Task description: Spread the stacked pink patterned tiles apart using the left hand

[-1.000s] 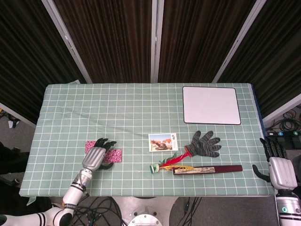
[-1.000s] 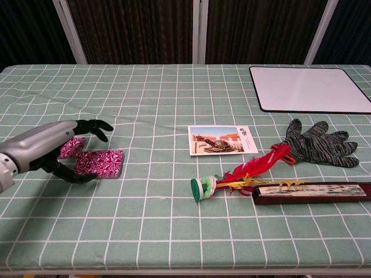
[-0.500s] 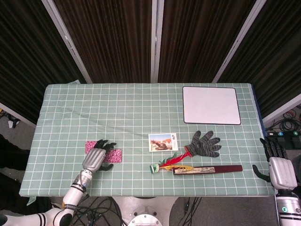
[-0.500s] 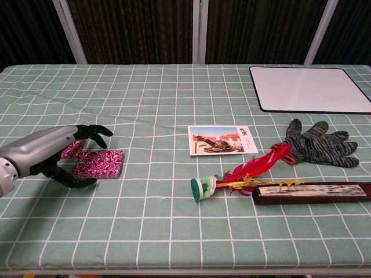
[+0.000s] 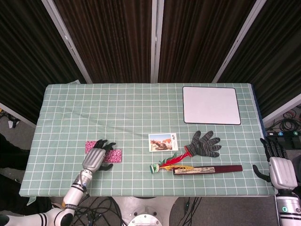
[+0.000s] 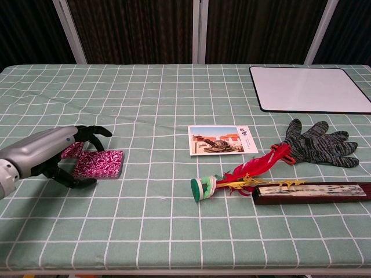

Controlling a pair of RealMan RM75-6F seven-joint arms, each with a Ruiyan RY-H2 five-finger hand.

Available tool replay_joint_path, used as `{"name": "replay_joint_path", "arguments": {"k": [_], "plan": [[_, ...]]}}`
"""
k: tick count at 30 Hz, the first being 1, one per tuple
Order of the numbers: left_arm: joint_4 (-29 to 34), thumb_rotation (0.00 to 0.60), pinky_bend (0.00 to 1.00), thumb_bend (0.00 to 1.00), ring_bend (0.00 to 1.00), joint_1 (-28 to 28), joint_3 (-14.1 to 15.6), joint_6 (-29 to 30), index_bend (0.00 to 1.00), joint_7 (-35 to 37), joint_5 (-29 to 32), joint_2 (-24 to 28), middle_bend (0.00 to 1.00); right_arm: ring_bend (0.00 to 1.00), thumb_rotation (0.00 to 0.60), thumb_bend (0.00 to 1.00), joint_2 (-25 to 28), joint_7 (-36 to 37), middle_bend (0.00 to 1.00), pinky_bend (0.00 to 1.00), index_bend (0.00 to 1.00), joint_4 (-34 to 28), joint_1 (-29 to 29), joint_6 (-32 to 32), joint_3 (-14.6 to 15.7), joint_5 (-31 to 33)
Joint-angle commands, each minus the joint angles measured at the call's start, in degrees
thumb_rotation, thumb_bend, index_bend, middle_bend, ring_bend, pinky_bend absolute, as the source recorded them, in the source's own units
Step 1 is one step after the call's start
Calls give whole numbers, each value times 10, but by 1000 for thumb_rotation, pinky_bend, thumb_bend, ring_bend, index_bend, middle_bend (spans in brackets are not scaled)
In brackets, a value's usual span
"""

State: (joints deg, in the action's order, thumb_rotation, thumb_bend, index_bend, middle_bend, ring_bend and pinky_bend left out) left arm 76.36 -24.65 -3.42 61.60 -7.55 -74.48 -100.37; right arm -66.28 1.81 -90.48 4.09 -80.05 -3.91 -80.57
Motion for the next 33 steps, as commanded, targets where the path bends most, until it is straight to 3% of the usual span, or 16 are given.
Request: {"name": "replay_joint_path", "arguments": {"k": [1, 33], "plan": [[0, 600, 56, 242, 52, 0, 0, 1, 156, 2, -2, -1, 296, 0, 600, 229, 0, 0, 0, 0, 0, 1, 0, 1, 0, 1], [-11, 600, 56, 251, 52, -6, -4, 1, 167, -6, -2, -10, 333, 0, 600, 228, -2, 3, 0, 0, 0, 6, 0, 5, 0, 6]]}}
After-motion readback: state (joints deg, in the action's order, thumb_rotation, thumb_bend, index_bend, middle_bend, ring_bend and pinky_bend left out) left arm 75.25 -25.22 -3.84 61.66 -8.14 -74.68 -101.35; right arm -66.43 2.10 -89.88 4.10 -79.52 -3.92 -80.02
